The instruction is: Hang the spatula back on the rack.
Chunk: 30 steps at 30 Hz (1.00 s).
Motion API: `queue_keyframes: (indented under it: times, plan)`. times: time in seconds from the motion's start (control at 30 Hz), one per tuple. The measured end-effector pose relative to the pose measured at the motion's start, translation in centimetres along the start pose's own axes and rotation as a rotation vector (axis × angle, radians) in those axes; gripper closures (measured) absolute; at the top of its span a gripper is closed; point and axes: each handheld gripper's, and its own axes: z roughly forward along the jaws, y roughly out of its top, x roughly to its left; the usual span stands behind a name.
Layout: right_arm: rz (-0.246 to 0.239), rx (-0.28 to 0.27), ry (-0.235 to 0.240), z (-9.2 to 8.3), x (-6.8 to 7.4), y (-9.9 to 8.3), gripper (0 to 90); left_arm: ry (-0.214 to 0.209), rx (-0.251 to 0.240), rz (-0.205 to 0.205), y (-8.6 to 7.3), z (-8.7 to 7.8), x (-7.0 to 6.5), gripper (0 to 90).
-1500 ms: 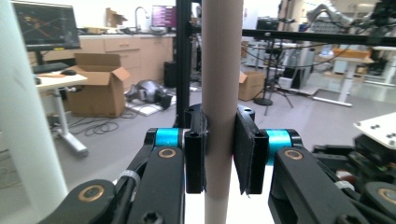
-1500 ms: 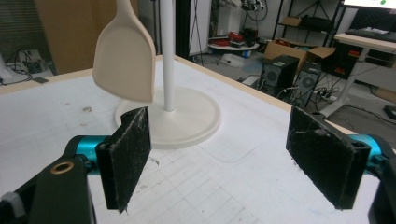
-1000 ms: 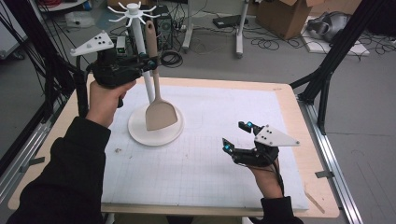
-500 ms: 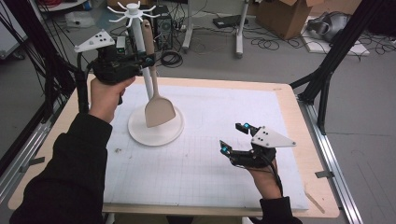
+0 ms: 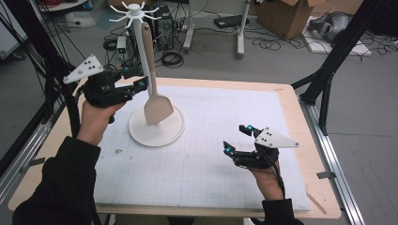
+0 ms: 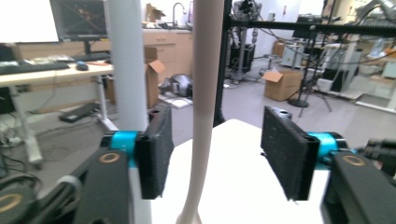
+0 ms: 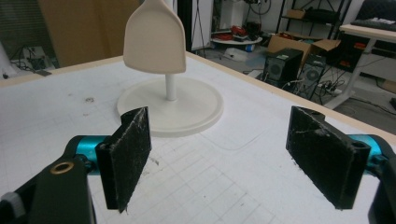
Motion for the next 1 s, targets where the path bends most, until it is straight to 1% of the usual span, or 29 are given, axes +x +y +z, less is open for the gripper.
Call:
queue_keyframes:
  times: [0.07,0.13,0.17,0.2,0.27,0.33,0.37,0.4,0.43,0.47,0.5,0.53,0.6,0.63,0.7,0.73,0.77,0.8,0.87,0.97,1.0]
  plan:
    - [-0.005,0.008,-0.001,0.1,-0.1,-0.2,21.3,-0.023,-0.018,-0.013,-1.1,-0.8,-0.1,38.9]
    - [0.0,0.022,-0.005,0.3,-0.2,-0.5,21.3,-0.047,-0.017,-0.008,-2.3,-1.6,-0.2,38.4]
    - [0.001,0.027,-0.008,0.4,-0.3,-0.7,21.3,-0.048,-0.015,-0.013,-2.8,-2.0,-0.3,36.6]
    - [0.006,0.035,-0.009,0.5,-0.4,-0.9,21.3,-0.044,-0.018,-0.021,-3.5,-2.3,-0.3,32.6]
    - [0.015,0.054,-0.015,0.6,-0.5,-1.4,21.2,-0.05,-0.022,-0.049,-4.8,-3.0,-0.3,26.7]
    - [0.024,0.072,-0.024,0.7,-0.6,-2.0,20.6,-0.041,-0.025,-0.081,-6.2,-3.6,-0.2,21.5]
    - [0.026,0.081,-0.026,0.7,-0.7,-2.3,20.4,-0.031,-0.023,-0.08,-7.0,-3.9,-0.2,19.5]
    - [0.029,0.088,-0.031,0.8,-0.8,-2.6,20.1,-0.037,-0.024,-0.073,-7.7,-4.2,-0.3,18.3]
    - [0.029,0.097,-0.04,0.8,-0.9,-2.9,19.3,-0.044,-0.029,-0.074,-8.4,-4.5,-0.3,18.2]
    - [0.036,0.107,-0.044,0.8,-1.0,-3.3,18.8,-0.038,-0.028,-0.07,-9.1,-4.7,-0.3,18.5]
    - [0.035,0.114,-0.05,0.9,-1.2,-3.6,18.7,-0.028,-0.019,-0.061,-9.7,-4.9,-0.4,18.4]
    - [0.047,0.129,-0.051,0.9,-1.3,-3.9,18.6,-0.017,-0.01,-0.042,-10.3,-5.1,-0.4,18.4]
    - [0.05,0.145,-0.057,0.7,-1.6,-4.4,18.2,0.004,0.016,-0.016,-11.5,-5.6,-0.3,18.5]
    - [0.053,0.151,-0.06,0.6,-1.7,-4.7,18.0,0.009,0.028,-0.011,-12.1,-5.8,-0.2,18.5]
    - [0.051,0.145,-0.073,0.1,-2.0,-5.2,17.8,0.016,0.052,-0.015,-13.5,-6.2,0.0,18.7]
    - [0.065,0.145,-0.074,-0.1,-2.1,-5.5,17.8,0.023,0.064,-0.02,-14.1,-6.5,0.0,18.9]
    - [0.068,0.143,-0.071,-0.3,-2.2,-5.8,17.8,0.026,0.066,-0.031,-14.6,-6.7,0.1,19.3]
    - [0.081,0.142,-0.074,-0.5,-2.3,-6.1,17.8,0.028,0.064,-0.042,-15.2,-7.0,0.1,19.5]
    - [0.098,0.138,-0.087,-0.8,-2.5,-6.7,17.8,0.034,0.064,-0.056,-16.1,-7.4,0.2,19.7]
    - [0.101,0.121,-0.114,-1.4,-2.8,-7.3,17.8,0.038,0.071,-0.077,-17.2,-7.7,0.1,19.9]
    - [0.105,0.111,-0.125,-1.6,-2.9,-7.5,17.8,0.038,0.077,-0.078,-17.5,-7.8,0.1,20.1]
